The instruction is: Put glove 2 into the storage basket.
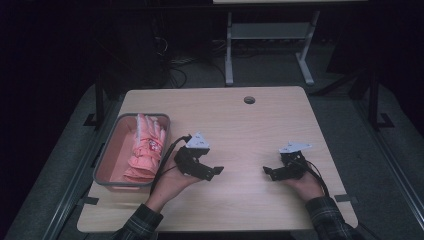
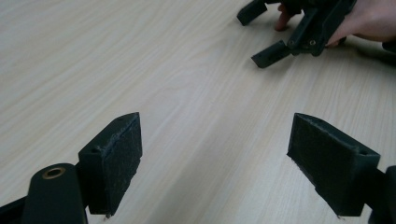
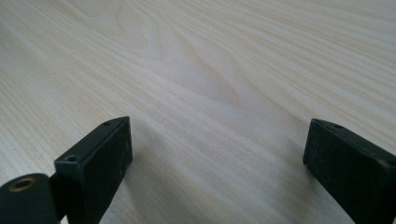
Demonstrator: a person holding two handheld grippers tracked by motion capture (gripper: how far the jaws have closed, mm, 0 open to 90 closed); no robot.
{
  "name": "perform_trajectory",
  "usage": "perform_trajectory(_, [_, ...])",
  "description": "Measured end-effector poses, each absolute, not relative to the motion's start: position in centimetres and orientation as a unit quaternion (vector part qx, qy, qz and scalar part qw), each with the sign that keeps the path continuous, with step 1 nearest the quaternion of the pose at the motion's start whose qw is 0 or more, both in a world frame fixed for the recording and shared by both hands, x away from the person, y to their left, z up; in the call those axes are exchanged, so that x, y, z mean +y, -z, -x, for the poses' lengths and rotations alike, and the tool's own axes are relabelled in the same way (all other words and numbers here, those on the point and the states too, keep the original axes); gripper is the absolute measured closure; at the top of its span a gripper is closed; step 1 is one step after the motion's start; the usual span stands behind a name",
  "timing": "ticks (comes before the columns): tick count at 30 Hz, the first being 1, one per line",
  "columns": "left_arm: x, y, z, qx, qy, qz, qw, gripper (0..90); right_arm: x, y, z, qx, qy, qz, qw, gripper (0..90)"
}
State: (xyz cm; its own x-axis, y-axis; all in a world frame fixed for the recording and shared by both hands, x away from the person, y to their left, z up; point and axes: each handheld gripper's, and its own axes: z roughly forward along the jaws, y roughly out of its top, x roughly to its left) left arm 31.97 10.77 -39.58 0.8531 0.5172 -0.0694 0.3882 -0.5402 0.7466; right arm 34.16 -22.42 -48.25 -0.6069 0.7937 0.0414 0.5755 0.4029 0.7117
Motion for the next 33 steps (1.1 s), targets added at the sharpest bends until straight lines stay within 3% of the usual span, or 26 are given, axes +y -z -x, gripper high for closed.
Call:
perform_trajectory(12, [8.5,43.5,-31.3,0.243,-0.078,-0.880,0.401,16.8,-22.4,48.2,-34.2,0.823,-0.354,-0.416,0.154,7.5])
perform_trajectory(26, [7.1,46.9,-31.1,0.233,-0.082,-0.903,0.351,14.4,-22.4,48.2,-34.2,0.824,-0.354,-0.415,0.154,7.5])
perform_trajectory(33, [7.2,47.7,-31.0,0.229,-0.093,-0.896,0.368,12.7,-22.4,48.2,-34.1,0.824,-0.355,-0.415,0.154,7.4])
